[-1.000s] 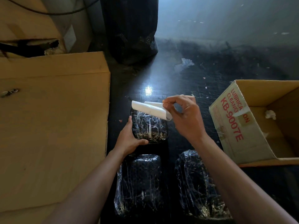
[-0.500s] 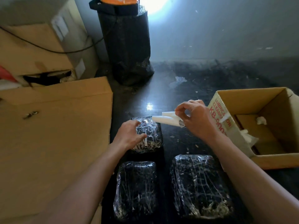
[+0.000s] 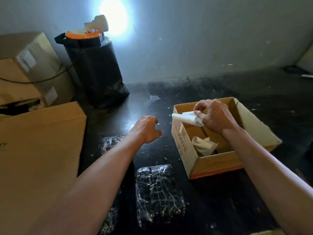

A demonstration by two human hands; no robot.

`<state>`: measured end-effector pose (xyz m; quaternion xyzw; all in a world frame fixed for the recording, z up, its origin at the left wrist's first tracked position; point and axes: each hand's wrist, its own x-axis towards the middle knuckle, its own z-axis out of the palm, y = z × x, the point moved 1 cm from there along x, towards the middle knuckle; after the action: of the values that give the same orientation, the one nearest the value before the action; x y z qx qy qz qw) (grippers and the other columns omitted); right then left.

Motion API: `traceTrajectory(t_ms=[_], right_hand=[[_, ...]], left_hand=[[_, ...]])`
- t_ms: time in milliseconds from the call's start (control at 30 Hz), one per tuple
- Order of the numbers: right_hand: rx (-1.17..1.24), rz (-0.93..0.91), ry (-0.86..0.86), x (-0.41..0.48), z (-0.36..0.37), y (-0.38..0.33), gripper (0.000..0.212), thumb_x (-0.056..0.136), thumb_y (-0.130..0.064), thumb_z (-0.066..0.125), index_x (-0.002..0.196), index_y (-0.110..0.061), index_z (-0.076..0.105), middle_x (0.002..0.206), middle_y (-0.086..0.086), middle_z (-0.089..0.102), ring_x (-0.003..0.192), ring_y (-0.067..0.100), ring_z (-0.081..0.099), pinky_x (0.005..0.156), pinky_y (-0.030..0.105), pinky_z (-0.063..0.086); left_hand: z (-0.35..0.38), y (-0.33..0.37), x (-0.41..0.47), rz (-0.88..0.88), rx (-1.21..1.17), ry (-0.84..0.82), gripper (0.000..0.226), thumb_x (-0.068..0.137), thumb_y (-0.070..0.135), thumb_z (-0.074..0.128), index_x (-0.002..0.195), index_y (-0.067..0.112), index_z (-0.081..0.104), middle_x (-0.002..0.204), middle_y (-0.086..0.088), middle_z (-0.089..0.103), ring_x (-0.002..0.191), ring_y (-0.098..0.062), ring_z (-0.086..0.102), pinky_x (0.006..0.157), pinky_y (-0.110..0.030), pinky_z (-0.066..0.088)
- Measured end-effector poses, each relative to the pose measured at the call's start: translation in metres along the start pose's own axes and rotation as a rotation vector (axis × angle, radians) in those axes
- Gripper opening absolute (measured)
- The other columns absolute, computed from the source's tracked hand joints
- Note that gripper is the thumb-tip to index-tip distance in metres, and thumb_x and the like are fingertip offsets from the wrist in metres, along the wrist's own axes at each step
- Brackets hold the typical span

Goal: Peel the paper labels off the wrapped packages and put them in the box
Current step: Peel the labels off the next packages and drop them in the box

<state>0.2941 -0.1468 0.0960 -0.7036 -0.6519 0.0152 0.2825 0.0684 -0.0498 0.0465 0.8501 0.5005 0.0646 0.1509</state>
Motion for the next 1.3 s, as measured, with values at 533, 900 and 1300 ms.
traceTrajectory(t_ms=[533, 900, 1300], right_hand=[[-0.136, 0.132, -0.04, -0.01, 0.014, 0.14, 0.011, 0.09, -0.026, 0.073, 0.098, -0.021, 0.077, 0.11, 0.001, 0.067, 0.102, 0.019, 0.058, 0.094, 0.046, 0.052], [-0.208, 0.185, -0.018, 0.019, 0.033, 0.174, 0.016, 0.088, -0.03, 0.076, 0.101, -0.022, 0.076, 0.107, 0.006, 0.072, 0.103, 0.023, 0.06, 0.095, 0.046, 0.049], [-0.235, 0.193, -0.04, 0.031, 0.045, 0.183, 0.012, 0.087, -0.032, 0.077, 0.094, -0.023, 0.072, 0.098, 0.004, 0.073, 0.098, 0.023, 0.062, 0.091, 0.047, 0.048]], left_hand=[[0.089, 0.109, 0.022, -0.161, -0.426, 0.023, 0.07, 0.099, 0.043, 0.058, 0.158, 0.024, 0.026, 0.148, -0.008, 0.051, 0.133, -0.031, 0.051, 0.106, -0.048, 0.045], [0.127, 0.116, 0.021, -0.23, -0.758, -0.052, 0.077, 0.107, 0.025, 0.043, 0.157, 0.041, -0.014, 0.164, -0.002, 0.027, 0.144, -0.032, 0.039, 0.114, -0.052, 0.035], [0.139, 0.107, 0.022, -0.252, -0.868, 0.047, 0.071, 0.106, 0.036, 0.047, 0.157, 0.048, 0.001, 0.165, 0.009, 0.023, 0.146, -0.026, 0.036, 0.115, -0.053, 0.036]])
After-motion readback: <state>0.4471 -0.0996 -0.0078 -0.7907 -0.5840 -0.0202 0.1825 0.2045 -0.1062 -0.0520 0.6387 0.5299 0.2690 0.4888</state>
